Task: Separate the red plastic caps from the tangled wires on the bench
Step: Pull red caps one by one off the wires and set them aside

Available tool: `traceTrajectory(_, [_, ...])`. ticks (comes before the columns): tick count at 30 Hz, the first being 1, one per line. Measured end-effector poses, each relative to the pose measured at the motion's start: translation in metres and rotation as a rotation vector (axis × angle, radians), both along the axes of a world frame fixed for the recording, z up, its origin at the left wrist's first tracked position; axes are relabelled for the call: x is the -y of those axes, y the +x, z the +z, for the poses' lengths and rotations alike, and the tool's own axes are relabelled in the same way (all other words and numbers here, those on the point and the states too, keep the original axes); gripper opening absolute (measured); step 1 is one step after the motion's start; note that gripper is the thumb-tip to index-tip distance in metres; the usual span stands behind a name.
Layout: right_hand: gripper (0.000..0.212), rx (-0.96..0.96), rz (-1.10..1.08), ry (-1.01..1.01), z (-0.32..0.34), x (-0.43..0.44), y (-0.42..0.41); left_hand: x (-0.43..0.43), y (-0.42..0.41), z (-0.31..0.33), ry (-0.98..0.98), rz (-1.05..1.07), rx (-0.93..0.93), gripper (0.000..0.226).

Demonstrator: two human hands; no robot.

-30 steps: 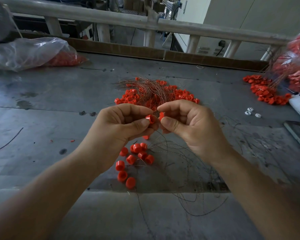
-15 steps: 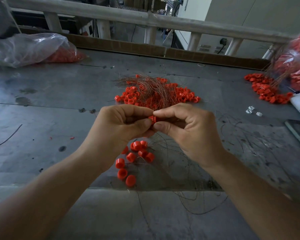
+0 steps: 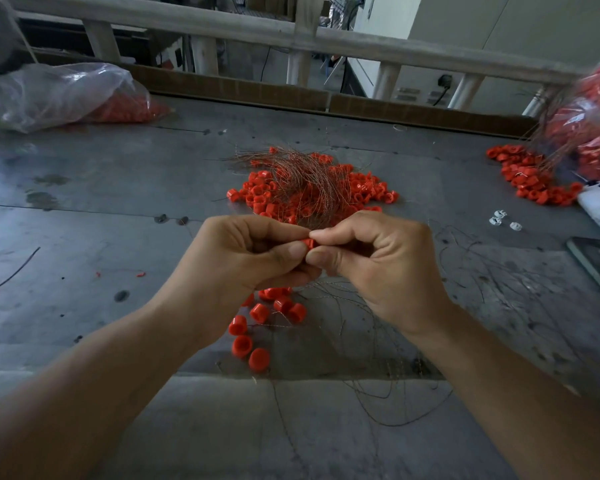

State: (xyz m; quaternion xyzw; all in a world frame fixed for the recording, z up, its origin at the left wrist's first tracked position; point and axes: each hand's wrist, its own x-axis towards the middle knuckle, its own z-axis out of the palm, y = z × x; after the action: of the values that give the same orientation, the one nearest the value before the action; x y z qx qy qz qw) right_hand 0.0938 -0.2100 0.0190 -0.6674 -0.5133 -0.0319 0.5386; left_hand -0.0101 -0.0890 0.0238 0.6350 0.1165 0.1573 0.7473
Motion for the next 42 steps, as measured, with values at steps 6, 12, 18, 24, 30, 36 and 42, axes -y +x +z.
traceTrajectory(6, [0.020, 0.100, 0.007, 0.009, 0.003, 0.000, 0.000, -0.003, -0.001, 0.001, -0.003, -0.046, 0.010, 0.021])
traceTrajectory(12, [0.022, -0.191, 0.156, -0.095, 0.009, 0.003, 0.004, -0.003, -0.002, 0.003, -0.017, -0.111, 0.011, 0.024])
traceTrajectory(18, [0.019, -0.091, 0.264, -0.317, 0.018, 0.007, 0.006, -0.002, -0.004, 0.004, -0.046, -0.179, 0.000, 0.043])
traceTrajectory(24, [0.008, -0.036, 0.234, -0.297, 0.020, 0.009, 0.004, 0.005, -0.005, 0.005, 0.116, -0.171, 0.076, 0.060])
traceTrajectory(30, [0.013, 0.044, 0.200, -0.332, 0.016, 0.007, -0.003, 0.007, -0.008, 0.002, 0.241, -0.150, 0.073, 0.066])
traceTrajectory(36, [0.013, 0.072, 0.197, -0.320, 0.016, 0.008, -0.005, 0.007, -0.010, 0.002, 0.291, -0.167, 0.056, 0.066])
traceTrajectory(42, [0.016, 0.005, 0.219, -0.275, 0.014, 0.010, -0.009, 0.010, -0.012, 0.000, 0.258, -0.168, 0.118, 0.057])
